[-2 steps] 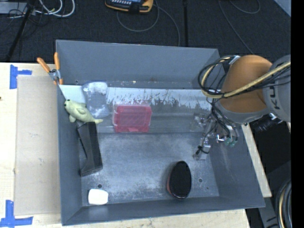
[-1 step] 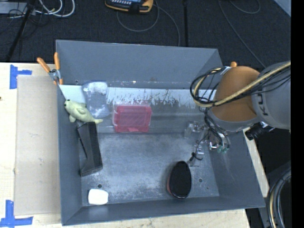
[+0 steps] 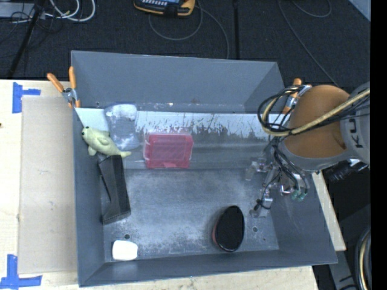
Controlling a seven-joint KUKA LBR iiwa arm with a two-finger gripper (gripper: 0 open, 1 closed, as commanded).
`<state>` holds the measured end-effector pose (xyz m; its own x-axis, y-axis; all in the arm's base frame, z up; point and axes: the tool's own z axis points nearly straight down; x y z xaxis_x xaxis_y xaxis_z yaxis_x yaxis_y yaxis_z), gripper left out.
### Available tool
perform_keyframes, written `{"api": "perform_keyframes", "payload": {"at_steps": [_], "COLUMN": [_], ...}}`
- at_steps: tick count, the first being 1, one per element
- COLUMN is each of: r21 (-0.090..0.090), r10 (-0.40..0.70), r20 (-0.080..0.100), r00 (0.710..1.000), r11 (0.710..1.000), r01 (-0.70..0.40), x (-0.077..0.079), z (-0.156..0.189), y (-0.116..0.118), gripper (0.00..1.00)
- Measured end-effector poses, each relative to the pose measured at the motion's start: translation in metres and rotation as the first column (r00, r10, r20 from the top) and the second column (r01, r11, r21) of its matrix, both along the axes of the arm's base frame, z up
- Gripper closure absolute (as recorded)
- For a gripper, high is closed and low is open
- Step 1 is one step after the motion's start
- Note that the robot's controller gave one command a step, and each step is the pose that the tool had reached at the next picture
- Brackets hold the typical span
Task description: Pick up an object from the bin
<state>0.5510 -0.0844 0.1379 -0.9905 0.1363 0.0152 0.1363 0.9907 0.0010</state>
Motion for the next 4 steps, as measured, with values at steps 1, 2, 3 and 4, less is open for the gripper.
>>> {"api": "perform_keyframes", "payload": {"at_steps": [1, 2, 3, 4], "r21": [-0.001, -0.004, -0.004, -0.001], "r10": [0.001, 0.012, -0.214, -0.291], "r20": [0.005, 0.02, -0.007, 0.023], "r00": [1.0, 1.0, 0.977, 0.956], "r11": [1.0, 1.0, 0.977, 0.957], "r01": [-0.001, -0.012, 0.214, 0.291], "x": [-0.005, 0.001, -0.006, 0.001], "z": [0.017, 0.007, 0.019, 0.042], "y": [-0.005, -0.014, -0.012, -0.032], "gripper": [0.0, 0.0, 0.0, 0.0]}}
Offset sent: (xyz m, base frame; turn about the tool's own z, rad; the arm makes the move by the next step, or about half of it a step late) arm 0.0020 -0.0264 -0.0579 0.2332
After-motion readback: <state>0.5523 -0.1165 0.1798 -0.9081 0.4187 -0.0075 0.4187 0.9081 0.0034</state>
